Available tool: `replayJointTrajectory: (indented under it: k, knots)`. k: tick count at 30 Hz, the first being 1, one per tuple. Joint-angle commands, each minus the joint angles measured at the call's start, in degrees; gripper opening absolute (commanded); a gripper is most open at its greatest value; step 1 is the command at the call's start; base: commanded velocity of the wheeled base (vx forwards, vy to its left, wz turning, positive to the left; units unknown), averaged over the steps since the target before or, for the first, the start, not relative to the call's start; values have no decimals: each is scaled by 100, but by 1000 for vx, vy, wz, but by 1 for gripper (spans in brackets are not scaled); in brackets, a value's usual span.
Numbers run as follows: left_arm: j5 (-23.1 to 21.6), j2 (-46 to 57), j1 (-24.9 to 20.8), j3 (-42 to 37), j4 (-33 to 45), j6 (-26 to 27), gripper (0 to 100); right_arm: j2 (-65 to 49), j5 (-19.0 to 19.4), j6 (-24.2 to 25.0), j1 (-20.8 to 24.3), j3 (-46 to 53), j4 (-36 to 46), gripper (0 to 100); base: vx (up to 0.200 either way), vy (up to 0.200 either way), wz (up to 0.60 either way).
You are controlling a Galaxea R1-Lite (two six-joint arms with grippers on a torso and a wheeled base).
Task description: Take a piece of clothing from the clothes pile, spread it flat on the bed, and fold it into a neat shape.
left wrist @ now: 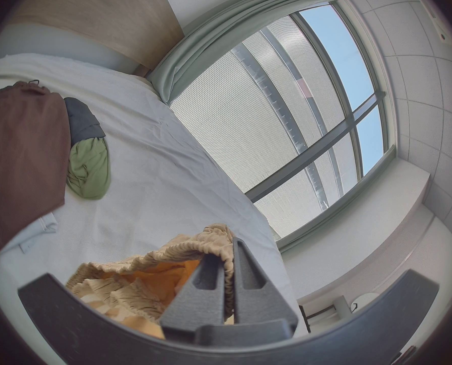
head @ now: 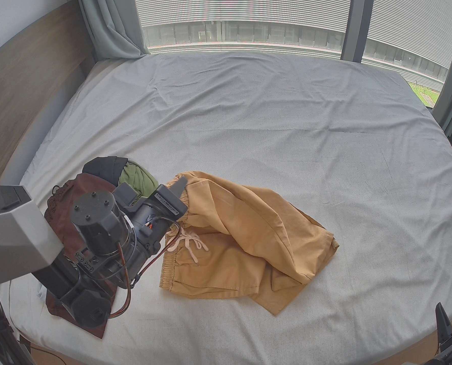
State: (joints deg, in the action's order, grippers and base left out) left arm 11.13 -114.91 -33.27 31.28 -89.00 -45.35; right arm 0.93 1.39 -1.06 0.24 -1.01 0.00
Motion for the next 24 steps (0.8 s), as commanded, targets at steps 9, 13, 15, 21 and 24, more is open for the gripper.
replayJointTrajectory:
  k: [9,13,15,21,24]
  knots:
    - [-858,30,708,-764,-3,729,0,-93,2,-17,2,92,-9,100,0,0,0]
    - [-858,-14,901,-711,-12,852,0,-93,2,-17,2,92,0,100,0,0,0]
    - [-893,-14,945,-746,-3,949,0,-93,10,-17,2,92,0,100,0,0,0]
    - [-1148,21,963,-694,-3,1019,0,-93,2,-17,2,92,0,100,0,0,0]
    - [-1227,-32,998,-702,-3,1204,0,-93,2,-8,2,92,0,100,0,0,0]
